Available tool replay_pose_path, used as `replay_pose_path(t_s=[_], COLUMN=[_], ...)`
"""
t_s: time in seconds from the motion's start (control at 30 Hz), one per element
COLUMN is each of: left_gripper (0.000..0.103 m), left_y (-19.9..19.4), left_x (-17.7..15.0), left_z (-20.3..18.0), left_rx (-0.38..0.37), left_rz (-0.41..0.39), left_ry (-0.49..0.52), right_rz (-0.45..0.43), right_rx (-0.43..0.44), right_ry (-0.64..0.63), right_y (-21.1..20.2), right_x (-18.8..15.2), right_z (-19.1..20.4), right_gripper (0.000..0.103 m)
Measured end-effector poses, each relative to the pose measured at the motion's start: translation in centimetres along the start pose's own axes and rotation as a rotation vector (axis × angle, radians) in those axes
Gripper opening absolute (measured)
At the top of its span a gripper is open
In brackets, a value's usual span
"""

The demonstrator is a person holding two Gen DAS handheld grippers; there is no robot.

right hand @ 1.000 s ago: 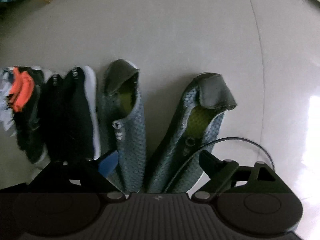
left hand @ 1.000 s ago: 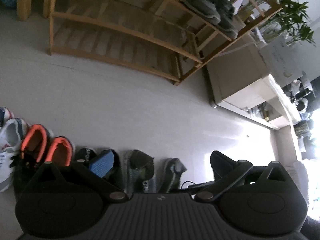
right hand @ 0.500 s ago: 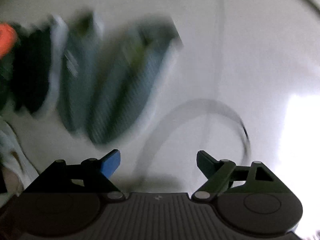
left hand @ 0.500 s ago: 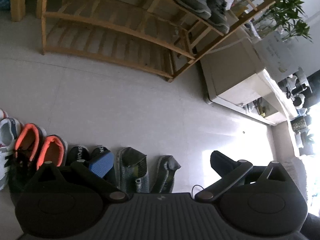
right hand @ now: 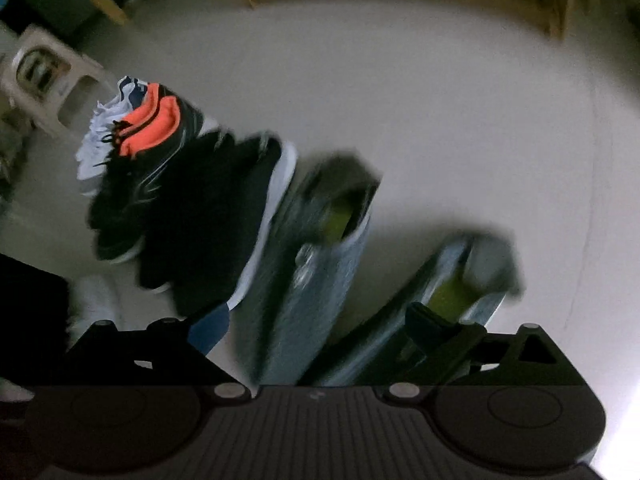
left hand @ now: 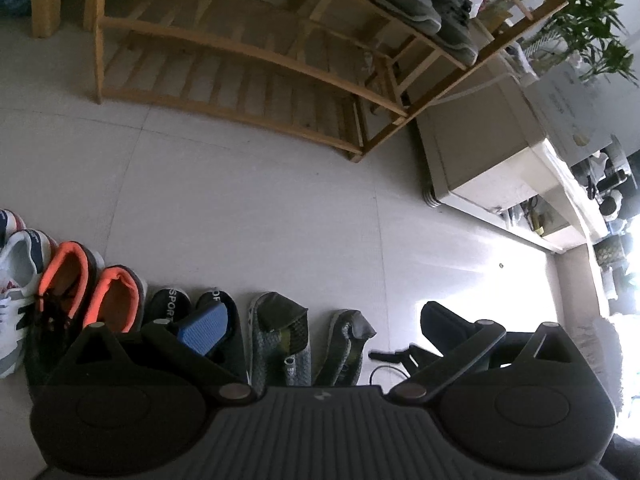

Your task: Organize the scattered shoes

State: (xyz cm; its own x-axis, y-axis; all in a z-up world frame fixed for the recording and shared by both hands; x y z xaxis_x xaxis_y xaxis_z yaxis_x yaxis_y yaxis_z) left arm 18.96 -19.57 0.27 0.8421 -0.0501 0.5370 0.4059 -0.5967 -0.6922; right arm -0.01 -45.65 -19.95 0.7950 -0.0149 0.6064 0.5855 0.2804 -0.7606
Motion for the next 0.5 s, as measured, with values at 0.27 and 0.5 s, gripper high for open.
replay_pose_path(t_s=[0.27,0.5], left_gripper=[0.103,0.103], left_y=[0.5,0.5], left_x=[-0.1,-0.3], left_z=[0.0,0.6], left_rx=[0.0,0.008], left_rz=[0.018,0.029], left_ry=[0.004,-0.008], right_rz=[-0.026,0.146], right_rx=[0.029,-0.005], right_ry=[0.176,0.18], right_y=[2.7,5.6], right_x=[1.3,-1.2], right_z=[-0.4,-0.5], right_gripper=[0.099,0.093])
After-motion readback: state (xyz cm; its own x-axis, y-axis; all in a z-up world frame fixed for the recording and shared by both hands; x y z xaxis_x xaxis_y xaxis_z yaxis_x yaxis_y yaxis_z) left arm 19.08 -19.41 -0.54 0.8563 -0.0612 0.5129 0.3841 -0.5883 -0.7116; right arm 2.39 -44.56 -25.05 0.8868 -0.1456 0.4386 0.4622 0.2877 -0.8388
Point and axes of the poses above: each gripper's, at about its wrist camera, not at the fingertips, and y roughly the way its jaws point, z to its left, x to its top, the point moved 2 cm from there along y, roughly the way its jaws point, and after that the axes turned 15 degrees about -z, right-handed, at the moved point
